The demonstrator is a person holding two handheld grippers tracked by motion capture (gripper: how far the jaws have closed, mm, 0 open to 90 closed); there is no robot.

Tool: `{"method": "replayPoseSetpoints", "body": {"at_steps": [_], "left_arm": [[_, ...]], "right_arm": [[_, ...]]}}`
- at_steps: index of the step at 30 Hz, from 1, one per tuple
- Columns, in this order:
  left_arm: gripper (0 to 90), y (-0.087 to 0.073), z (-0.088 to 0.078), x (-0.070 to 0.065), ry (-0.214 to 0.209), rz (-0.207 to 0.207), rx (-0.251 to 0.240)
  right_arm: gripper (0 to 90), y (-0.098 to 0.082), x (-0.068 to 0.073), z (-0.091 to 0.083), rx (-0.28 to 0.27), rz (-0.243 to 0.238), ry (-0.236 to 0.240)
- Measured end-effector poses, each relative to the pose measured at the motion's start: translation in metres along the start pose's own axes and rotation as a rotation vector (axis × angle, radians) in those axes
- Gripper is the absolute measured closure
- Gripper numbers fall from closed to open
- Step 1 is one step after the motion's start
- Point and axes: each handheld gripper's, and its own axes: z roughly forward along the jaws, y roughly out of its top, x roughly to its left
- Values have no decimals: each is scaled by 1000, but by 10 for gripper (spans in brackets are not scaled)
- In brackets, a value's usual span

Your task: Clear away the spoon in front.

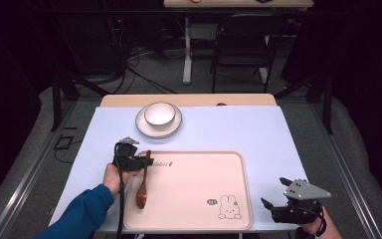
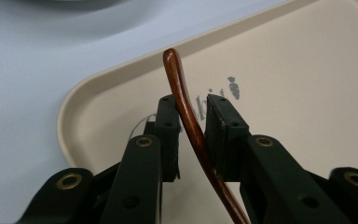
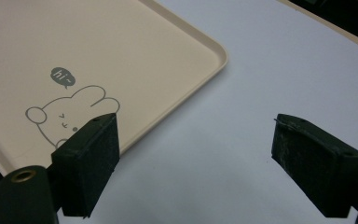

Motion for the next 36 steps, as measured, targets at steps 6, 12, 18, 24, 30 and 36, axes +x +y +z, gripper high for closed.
{"method": "replayPoseSetpoints", "body": {"at_steps": [6, 12, 18, 24, 30, 36], "left_arm": [[742, -1, 5, -2, 26, 32, 30], [734, 0, 7, -4, 43, 51, 41], [700, 0, 9, -4, 42, 63, 50], [635, 0, 9, -4, 51, 68, 48], [537, 1, 9, -4, 54, 68, 52], [381, 3, 7, -6, 78, 82, 51]], "right_arm": [[143, 0, 0, 0, 3, 0, -1], [142, 0, 0, 0, 3, 0, 0], [143, 0, 1, 0, 4, -1, -2], [143, 0, 0, 0, 2, 0, 0], [143, 0, 1, 0, 5, -1, -1], [143, 0, 1, 0, 4, -2, 1]]}}
